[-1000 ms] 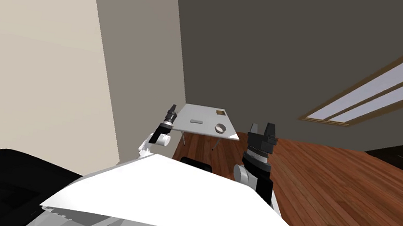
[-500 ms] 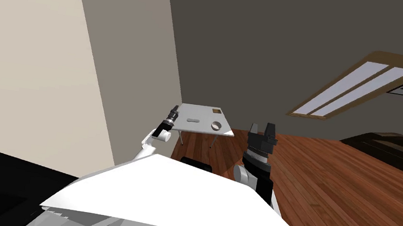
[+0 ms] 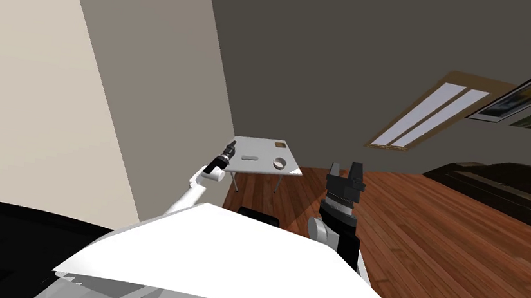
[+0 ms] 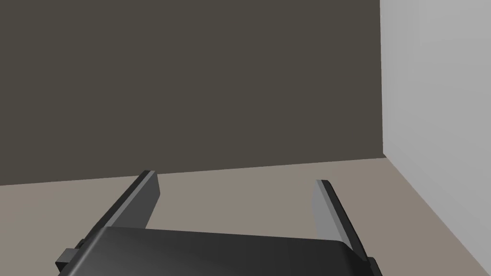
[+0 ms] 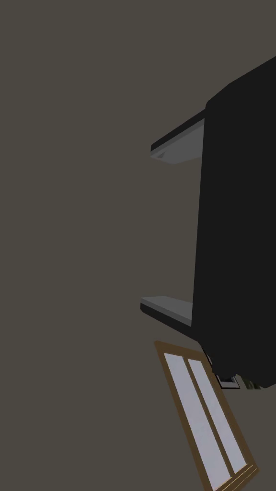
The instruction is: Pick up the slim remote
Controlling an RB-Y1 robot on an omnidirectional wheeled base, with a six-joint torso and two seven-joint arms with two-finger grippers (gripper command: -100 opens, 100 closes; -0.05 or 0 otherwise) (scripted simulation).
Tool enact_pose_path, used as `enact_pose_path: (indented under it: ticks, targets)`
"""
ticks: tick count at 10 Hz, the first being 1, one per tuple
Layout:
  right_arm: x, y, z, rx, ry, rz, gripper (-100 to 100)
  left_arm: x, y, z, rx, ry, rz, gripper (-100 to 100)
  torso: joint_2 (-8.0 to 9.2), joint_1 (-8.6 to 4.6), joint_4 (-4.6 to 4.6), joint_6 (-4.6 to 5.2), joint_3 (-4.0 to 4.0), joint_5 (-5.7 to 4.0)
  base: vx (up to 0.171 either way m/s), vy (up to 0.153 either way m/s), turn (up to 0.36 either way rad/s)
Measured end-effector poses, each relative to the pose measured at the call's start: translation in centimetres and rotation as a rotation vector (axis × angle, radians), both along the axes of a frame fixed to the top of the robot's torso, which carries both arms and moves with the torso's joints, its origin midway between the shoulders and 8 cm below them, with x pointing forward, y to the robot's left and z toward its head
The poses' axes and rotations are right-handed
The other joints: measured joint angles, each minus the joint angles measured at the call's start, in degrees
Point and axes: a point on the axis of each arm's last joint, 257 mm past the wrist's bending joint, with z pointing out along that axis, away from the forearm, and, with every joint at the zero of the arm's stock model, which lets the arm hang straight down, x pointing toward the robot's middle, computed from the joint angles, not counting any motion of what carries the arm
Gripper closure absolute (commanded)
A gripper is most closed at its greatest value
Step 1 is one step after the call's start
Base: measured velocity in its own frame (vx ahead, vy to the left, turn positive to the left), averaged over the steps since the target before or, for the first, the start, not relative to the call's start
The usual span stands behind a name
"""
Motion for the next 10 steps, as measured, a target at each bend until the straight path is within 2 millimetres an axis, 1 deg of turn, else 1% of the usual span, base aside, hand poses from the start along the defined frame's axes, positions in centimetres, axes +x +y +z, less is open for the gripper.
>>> enact_pose_path:
  ticks: [1, 2, 3, 5, 6, 8, 9, 10]
  targets:
    - [0.0, 0.0, 0.0, 0.000, 0.000, 0.000, 0, 1.0, 0.6, -0.6, -0.004, 0.029, 0.004, -100, -0.01, -0.02, 0.01, 0.06, 0.00, 0.00, -0.016, -0.026, -0.112]
    - [0.0, 0.0, 0.0, 0.000, 0.000, 0.000, 0, 1.5, 1.1, -1.7, -0.008, 0.066, 0.012, -100, -0.01, 0.02, 0.00, 0.00, 0.00, 0.01, -0.005, -0.008, 0.026]
    - [0.0, 0.0, 0.0, 0.000, 0.000, 0.000, 0, 1.6, 1.2, -2.6, -0.010, 0.095, 0.018, -100, -0.03, 0.08, 0.00, -0.02, -0.01, 0.02, -0.009, -0.030, -0.170]
    - [0.0, 0.0, 0.0, 0.000, 0.000, 0.000, 0, 2.4, 2.4, -4.6, -0.015, 0.161, 0.033, -100, -0.03, 0.05, 0.00, 0.00, -0.02, 0.01, -0.005, -0.017, -0.055]
    - [0.0, 0.0, 0.0, 0.000, 0.000, 0.000, 0, 2.5, 2.7, -5.0, -0.018, 0.180, 0.038, -100, -0.04, 0.09, 0.00, -0.02, -0.02, 0.02, -0.004, -0.026, -0.188]
    - [0.0, 0.0, 0.0, 0.000, 0.000, 0.000, 0, 3.4, 4.0, -6.3, -0.026, 0.240, 0.057, -100, -0.04, 0.05, -0.01, -0.01, -0.02, 0.01, -0.006, -0.030, -0.163]
    - [0.0, 0.0, 0.0, 0.000, 0.000, 0.000, 0, 4.0, 4.9, -6.6, -0.031, 0.267, 0.068, -100, -0.05, 0.00, 0.00, 0.04, -0.03, 0.00, -0.004, -0.025, -0.084]
    - [0.0, 0.0, 0.0, 0.000, 0.000, 0.000, 0, 4.3, 5.6, -7.7, -0.038, 0.306, 0.081, -100, -0.05, 0.04, -0.01, -0.02, -0.03, 0.01, -0.002, -0.010, 0.039]
